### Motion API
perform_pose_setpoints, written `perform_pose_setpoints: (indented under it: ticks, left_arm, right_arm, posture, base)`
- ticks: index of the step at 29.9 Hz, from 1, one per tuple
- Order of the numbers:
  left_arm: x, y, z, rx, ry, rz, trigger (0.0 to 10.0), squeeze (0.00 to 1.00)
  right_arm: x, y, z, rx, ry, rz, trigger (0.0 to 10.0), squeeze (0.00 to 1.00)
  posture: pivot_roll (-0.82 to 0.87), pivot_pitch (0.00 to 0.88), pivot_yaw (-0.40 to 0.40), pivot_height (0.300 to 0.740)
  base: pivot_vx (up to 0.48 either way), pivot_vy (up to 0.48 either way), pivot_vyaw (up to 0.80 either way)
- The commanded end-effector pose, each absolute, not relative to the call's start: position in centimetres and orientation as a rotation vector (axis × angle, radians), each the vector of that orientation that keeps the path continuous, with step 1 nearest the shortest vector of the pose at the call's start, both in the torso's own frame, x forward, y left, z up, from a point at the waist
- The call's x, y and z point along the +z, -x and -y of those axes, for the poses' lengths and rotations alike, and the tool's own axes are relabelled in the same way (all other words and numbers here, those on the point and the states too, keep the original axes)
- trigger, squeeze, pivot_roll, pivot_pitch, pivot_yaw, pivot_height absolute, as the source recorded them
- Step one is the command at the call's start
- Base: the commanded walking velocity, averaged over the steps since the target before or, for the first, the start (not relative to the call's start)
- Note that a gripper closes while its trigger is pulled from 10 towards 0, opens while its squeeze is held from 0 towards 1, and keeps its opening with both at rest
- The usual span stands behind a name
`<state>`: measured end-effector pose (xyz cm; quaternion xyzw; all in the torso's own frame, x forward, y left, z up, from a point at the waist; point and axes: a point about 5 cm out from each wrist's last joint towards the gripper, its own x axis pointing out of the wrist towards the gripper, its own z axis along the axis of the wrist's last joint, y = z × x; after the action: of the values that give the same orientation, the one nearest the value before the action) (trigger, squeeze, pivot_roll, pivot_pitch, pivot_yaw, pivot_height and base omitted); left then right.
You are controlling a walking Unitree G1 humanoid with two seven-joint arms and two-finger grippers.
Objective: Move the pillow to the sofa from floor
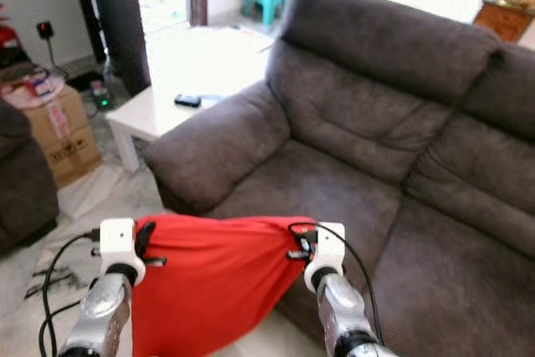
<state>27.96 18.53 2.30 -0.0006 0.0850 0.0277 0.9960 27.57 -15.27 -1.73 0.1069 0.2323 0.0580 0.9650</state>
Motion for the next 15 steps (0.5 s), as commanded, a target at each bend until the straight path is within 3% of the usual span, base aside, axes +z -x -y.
perform_pose_setpoints:
  ticks: [1,15]
  left_arm:
    - [2.36,-27.75,-19.97,0.122,-0.011,-0.164,10.0,0.0]
    - [2.32,-27.77,-19.77,0.113,-0.007,-0.165,10.0,0.0]
  right_arm:
    - [0.01,-28.92,18.43,-0.014,-0.216,-0.367,10.0,0.0]
    - [0.07,-29.0,18.42,-0.012,-0.219,-0.366,10.0,0.0]
  posture:
    - [0.21,0.0,-0.148,0.74]
    - [0.21,0.0,-0.153,0.74]
  base:
    - [0.0,-0.326,0.0]
    - [0.0,-0.324,-0.68]
